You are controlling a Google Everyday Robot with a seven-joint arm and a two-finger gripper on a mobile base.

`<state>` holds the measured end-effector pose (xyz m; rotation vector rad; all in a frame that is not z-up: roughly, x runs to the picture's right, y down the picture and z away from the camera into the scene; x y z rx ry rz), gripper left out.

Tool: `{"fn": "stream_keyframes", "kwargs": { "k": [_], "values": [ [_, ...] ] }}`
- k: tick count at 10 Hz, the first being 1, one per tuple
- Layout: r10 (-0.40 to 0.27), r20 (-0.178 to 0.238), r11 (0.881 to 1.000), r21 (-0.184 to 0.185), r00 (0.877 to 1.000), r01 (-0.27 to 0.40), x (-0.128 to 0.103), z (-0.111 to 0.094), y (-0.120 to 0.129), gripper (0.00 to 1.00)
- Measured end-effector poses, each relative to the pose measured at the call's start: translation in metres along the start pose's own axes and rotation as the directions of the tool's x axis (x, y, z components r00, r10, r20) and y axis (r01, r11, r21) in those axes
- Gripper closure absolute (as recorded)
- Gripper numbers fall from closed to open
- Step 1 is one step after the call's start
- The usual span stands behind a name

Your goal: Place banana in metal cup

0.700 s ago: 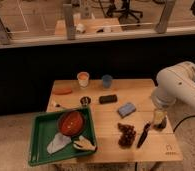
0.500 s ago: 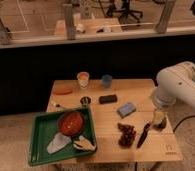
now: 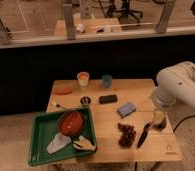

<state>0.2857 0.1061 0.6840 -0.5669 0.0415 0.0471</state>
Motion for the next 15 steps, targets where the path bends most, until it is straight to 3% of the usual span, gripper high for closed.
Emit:
{"fn": "stream_keyframes", "kwargs": {
  "k": [12, 13, 15],
  "values": [
    [0.0, 0.0, 1.0, 0.0, 1.0, 0.0, 0.0, 0.0, 0.0, 0.2],
    [-0.006, 0.009, 1.0, -0.001, 1.0, 0.006, -0.001, -0.001, 0.001, 0.2],
    [-0.05, 0.066, 0.999, -0.006, 0.997, 0.05, -0.013, -0.005, 0.008, 0.2]
  ]
}}
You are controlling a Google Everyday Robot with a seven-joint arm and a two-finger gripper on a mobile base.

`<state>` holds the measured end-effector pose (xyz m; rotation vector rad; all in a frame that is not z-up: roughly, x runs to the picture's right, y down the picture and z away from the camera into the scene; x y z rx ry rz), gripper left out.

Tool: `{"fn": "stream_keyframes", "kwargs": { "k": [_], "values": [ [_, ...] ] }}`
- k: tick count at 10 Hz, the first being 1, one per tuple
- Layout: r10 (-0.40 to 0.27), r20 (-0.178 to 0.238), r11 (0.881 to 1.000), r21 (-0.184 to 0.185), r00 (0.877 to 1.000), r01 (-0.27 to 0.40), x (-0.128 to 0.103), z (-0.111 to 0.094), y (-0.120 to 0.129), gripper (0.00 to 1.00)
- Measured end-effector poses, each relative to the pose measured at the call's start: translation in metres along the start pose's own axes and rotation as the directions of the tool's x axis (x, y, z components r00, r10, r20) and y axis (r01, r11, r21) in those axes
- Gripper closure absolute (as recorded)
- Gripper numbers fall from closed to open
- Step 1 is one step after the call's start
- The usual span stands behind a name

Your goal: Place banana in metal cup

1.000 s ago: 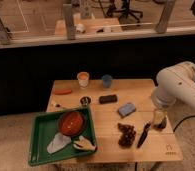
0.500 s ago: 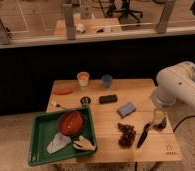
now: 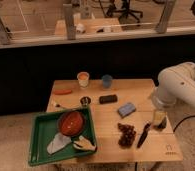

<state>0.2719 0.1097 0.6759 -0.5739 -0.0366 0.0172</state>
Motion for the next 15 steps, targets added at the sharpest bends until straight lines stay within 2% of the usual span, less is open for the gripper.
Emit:
{"fn": "stream_keyframes", "kwargs": {
  "k": [2, 4, 6, 8, 9, 12, 14, 15],
  "values": [
    [-0.083, 0.097, 0.997, 0.008, 0.992, 0.083, -0.033, -0.01, 0.015, 0.2],
    [-0.168, 0.164, 0.986, 0.045, 0.972, 0.163, -0.064, -0.022, 0.034, 0.2],
    [-0.298, 0.221, 0.954, 0.101, 0.929, 0.282, -0.103, -0.033, 0.067, 0.2],
    [-0.449, 0.229, 0.893, 0.148, 0.864, 0.425, -0.132, -0.041, 0.095, 0.2],
    [-0.477, 0.229, 0.879, 0.156, 0.849, 0.451, -0.138, -0.042, 0.1, 0.2],
    [-0.484, 0.229, 0.875, 0.159, 0.845, 0.458, -0.14, -0.042, 0.101, 0.2],
    [-0.513, 0.214, 0.858, 0.162, 0.831, 0.487, -0.153, -0.042, 0.099, 0.2],
    [-0.53, 0.203, 0.848, 0.158, 0.823, 0.507, -0.167, -0.039, 0.097, 0.2]
  ]
}}
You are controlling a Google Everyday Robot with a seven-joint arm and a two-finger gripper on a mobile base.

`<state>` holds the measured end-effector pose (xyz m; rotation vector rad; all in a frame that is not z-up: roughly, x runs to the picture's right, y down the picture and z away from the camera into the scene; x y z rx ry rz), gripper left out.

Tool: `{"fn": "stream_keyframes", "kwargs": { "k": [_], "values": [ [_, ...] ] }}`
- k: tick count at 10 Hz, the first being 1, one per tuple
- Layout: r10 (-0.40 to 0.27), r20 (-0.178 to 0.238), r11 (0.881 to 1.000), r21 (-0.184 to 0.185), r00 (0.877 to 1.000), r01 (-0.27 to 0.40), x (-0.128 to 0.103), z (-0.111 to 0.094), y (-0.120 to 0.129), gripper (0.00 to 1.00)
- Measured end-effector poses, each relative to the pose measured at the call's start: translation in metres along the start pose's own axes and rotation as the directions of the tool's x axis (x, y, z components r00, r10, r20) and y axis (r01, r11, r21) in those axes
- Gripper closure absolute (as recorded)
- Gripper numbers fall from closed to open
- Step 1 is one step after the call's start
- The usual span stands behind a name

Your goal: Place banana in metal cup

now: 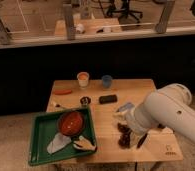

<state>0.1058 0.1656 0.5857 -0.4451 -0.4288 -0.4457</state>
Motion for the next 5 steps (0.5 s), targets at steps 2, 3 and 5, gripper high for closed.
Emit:
{"fn": "stream_keyframes", "kwargs": {
  "k": [2, 3, 5],
  "values": [
    [-0.048, -0.005, 0.999, -0.026, 0.999, 0.048, -0.024, 0.021, -0.021, 0.2],
    [-0.078, 0.01, 0.996, -0.049, 0.997, 0.078, -0.036, 0.036, -0.03, 0.2],
    [-0.11, 0.028, 0.984, -0.135, 0.994, 0.113, -0.042, 0.06, -0.028, 0.2]
  ]
}}
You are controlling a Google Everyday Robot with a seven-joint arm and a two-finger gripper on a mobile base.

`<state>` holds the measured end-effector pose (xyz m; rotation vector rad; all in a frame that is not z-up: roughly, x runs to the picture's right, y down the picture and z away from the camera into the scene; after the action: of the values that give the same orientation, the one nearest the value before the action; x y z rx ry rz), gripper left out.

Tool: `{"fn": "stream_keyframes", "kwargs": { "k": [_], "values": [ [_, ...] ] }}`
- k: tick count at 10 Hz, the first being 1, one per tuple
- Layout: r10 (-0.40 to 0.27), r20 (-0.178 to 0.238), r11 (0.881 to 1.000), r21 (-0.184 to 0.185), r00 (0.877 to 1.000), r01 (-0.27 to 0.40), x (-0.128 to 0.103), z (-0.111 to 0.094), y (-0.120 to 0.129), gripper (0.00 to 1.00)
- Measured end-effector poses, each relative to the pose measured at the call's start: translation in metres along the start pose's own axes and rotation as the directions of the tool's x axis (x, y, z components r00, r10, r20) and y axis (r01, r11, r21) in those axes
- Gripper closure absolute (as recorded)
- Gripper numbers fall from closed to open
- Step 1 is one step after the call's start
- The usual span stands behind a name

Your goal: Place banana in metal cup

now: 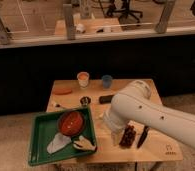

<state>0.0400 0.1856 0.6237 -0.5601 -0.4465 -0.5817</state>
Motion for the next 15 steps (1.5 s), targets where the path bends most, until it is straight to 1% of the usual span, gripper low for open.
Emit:
{"fn": "stream_keyframes", "kwargs": {
  "k": [1, 2, 5, 7, 8, 10, 11, 15],
  "values": [
    [-0.02, 0.007, 0.999, -0.035, 1.0, 0.02, -0.004, 0.01, -0.004, 0.2],
    [-0.025, 0.006, 0.997, -0.067, 1.0, 0.025, -0.003, 0.016, -0.001, 0.2],
    [-0.026, 0.007, 0.997, -0.069, 1.0, 0.026, -0.003, 0.017, -0.002, 0.2],
    [-0.013, 0.04, 0.997, -0.08, 0.999, 0.016, -0.003, 0.03, 0.003, 0.2],
    [-0.014, 0.074, 0.996, -0.082, 0.997, 0.02, -0.005, 0.048, 0.007, 0.2],
    [-0.021, 0.111, 0.996, -0.086, 0.994, 0.03, -0.011, 0.073, 0.011, 0.2],
    [-0.022, 0.128, 0.995, -0.089, 0.992, 0.033, -0.015, 0.08, 0.012, 0.2],
    [-0.019, 0.178, 0.993, -0.108, 0.984, 0.038, -0.032, 0.089, 0.011, 0.2]
  ]
}}
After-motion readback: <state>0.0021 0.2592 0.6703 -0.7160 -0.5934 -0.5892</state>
